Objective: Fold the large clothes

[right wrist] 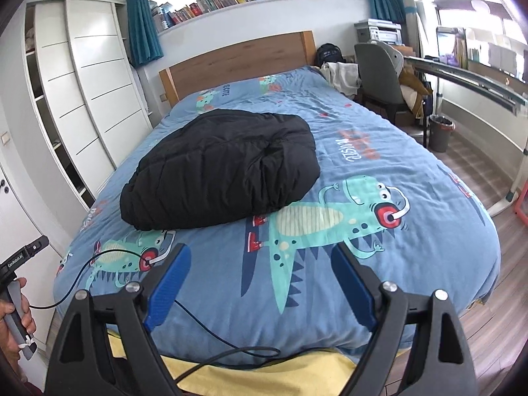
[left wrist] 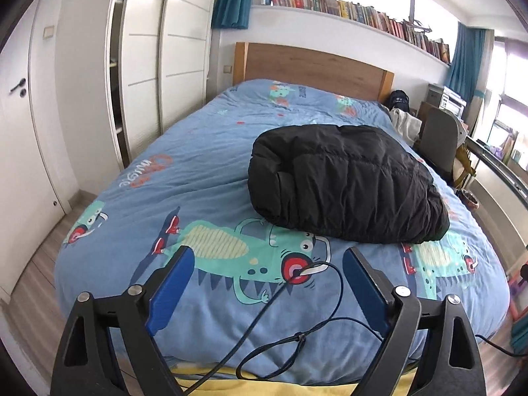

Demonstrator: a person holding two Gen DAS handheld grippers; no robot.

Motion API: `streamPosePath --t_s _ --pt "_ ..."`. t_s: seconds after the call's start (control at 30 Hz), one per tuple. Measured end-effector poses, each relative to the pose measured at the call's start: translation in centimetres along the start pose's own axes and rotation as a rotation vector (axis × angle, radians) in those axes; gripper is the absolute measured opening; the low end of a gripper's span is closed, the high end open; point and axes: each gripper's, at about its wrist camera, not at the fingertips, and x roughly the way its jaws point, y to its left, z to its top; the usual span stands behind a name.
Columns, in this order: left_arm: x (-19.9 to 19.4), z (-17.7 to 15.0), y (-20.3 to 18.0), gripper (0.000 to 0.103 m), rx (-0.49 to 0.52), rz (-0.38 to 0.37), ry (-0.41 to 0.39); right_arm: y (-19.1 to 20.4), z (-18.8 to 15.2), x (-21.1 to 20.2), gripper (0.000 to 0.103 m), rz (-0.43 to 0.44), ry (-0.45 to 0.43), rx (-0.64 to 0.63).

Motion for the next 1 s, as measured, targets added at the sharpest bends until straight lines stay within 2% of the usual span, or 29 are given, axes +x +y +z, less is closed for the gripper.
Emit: streamPosePath --t_s 0.37,0.63,0.73,1.0 --pt "-2.4 -1.4 -3.1 0.093 0.082 0.012 -0.025 3.3 -0.7 -1.4 0.091 -0.016 -0.028 -0.06" --pt "-1.8 -2.4 -4.2 0.093 0.111 0.053 -0.008 4.0 -1.7 -0.2 0.092 -0.04 0.012 -0.093" --pt "-1.5 -2.2 -4.5 0.1 0.113 0.073 -0.004 4.1 -1.5 0.1 0.093 -0.047 0.013 -0.093" --pt "-0.3 -2.2 -5.1 0.101 0.131 0.082 0.013 4.2 -1.4 1.9 0.093 -0.061 0.037 -0.09"
